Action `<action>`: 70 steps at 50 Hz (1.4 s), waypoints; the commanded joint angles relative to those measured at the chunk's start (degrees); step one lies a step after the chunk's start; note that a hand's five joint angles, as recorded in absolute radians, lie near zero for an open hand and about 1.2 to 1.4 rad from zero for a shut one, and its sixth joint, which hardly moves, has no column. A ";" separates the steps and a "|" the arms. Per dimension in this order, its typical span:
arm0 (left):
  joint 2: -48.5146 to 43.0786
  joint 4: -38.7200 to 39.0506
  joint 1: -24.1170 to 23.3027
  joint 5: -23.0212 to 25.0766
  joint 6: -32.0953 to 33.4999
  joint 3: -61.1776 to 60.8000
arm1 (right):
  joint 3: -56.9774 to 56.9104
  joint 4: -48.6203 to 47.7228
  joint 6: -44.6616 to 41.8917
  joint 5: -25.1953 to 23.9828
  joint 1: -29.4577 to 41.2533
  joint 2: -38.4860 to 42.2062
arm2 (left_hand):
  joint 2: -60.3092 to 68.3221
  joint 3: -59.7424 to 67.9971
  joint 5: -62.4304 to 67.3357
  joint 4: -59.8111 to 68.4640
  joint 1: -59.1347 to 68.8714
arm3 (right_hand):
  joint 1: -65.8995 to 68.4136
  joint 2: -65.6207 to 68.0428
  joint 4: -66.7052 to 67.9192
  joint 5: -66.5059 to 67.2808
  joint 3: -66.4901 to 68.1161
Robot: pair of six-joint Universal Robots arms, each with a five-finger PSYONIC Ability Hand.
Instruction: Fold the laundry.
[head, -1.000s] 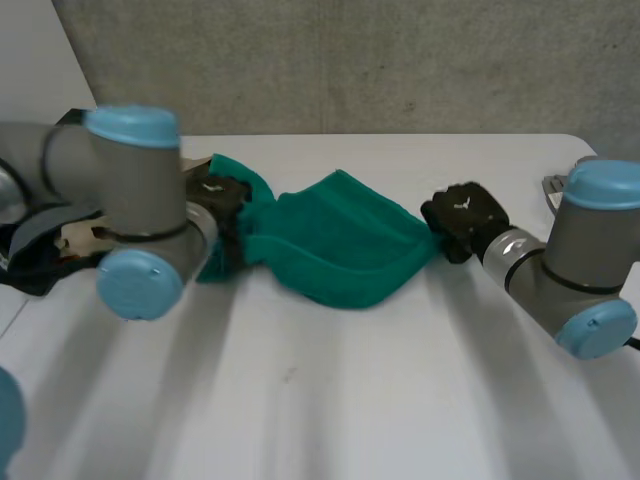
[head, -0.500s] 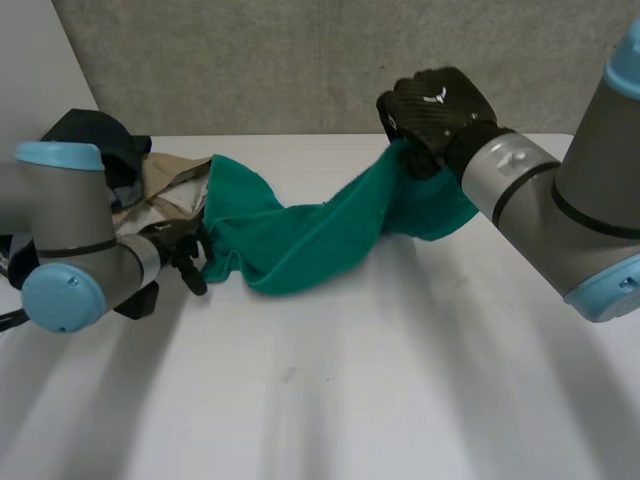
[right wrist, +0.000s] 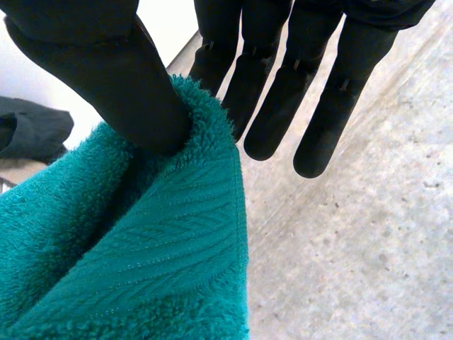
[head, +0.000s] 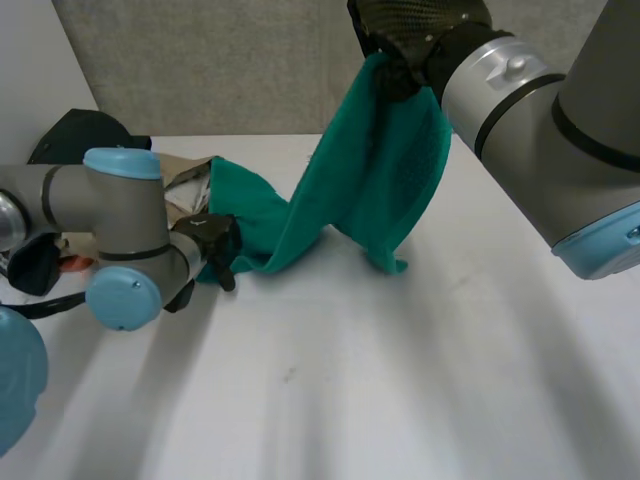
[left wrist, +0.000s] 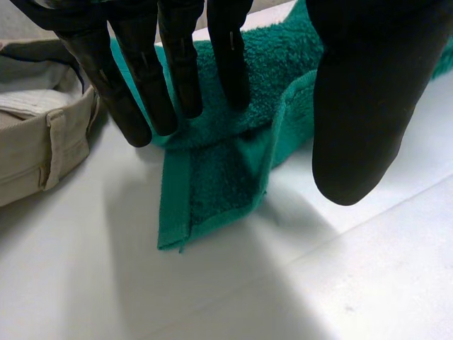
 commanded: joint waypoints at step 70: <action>11.76 17.13 6.11 4.50 17.37 35.92 | -14.61 -35.93 -4.31 -1.87 -23.53 15.64 | 50.55 50.24 51.12 50.86 50.22 | 15.13 12.73 11.57 12.56 12.28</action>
